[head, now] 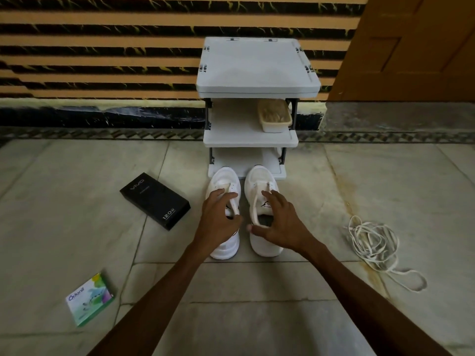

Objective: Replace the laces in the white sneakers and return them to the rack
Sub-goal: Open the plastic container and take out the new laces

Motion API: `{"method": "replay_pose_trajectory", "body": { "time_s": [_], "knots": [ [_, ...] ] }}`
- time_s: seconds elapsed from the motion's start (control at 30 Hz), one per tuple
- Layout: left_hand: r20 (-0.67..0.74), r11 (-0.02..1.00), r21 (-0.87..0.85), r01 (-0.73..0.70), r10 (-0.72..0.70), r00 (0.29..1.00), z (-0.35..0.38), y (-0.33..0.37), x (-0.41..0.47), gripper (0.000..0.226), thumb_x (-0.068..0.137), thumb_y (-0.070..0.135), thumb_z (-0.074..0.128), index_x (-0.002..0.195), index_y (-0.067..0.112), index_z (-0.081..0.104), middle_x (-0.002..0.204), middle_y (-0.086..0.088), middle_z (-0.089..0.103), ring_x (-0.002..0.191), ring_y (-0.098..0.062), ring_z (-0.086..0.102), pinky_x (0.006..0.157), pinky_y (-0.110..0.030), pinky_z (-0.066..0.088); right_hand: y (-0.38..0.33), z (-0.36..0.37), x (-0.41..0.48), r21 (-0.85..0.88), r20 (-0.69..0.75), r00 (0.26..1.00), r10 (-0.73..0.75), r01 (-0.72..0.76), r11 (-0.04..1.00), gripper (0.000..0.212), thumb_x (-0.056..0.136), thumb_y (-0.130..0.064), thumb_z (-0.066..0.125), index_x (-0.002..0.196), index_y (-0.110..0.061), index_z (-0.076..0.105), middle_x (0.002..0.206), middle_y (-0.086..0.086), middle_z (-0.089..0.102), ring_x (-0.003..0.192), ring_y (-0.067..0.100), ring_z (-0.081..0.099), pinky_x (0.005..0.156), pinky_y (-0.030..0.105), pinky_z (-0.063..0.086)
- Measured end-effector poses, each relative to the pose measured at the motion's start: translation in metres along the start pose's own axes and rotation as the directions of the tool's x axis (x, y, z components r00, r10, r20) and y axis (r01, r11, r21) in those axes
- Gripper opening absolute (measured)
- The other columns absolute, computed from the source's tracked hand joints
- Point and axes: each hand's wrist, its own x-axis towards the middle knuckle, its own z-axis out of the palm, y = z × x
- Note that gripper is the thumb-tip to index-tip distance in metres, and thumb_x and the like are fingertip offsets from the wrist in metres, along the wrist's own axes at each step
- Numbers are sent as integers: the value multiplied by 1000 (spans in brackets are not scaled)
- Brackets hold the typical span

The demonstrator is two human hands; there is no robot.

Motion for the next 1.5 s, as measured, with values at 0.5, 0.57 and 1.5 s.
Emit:
{"method": "replay_pose_trajectory", "body": {
  "time_s": [0.5,0.57,1.5],
  "knots": [
    [-222,972,-217,-90,41,974,-12,77,163,21,85,3,57,99,17,66,102,-3,66,91,-10,61,75,-2,41,-10,-107,137,692,-270,804,529,-220,687,30,89,-36,67,73,-10,62,68,10,71,61,24,71,73,43,61],
    [-238,974,-207,-89,38,971,-9,82,186,21,85,2,57,100,13,66,102,-5,65,88,-11,59,70,2,38,-9,-109,157,629,-281,776,565,-296,719,39,88,-42,64,71,-7,66,61,9,70,59,24,71,76,43,59],
    [222,854,-492,166,-62,973,8,120,110,21,79,10,78,98,15,69,72,-7,60,55,-14,58,49,-23,49,62,-130,3,641,-39,937,346,-242,728,12,84,-17,73,88,-8,66,78,11,71,70,19,65,67,35,57]
  ]
}}
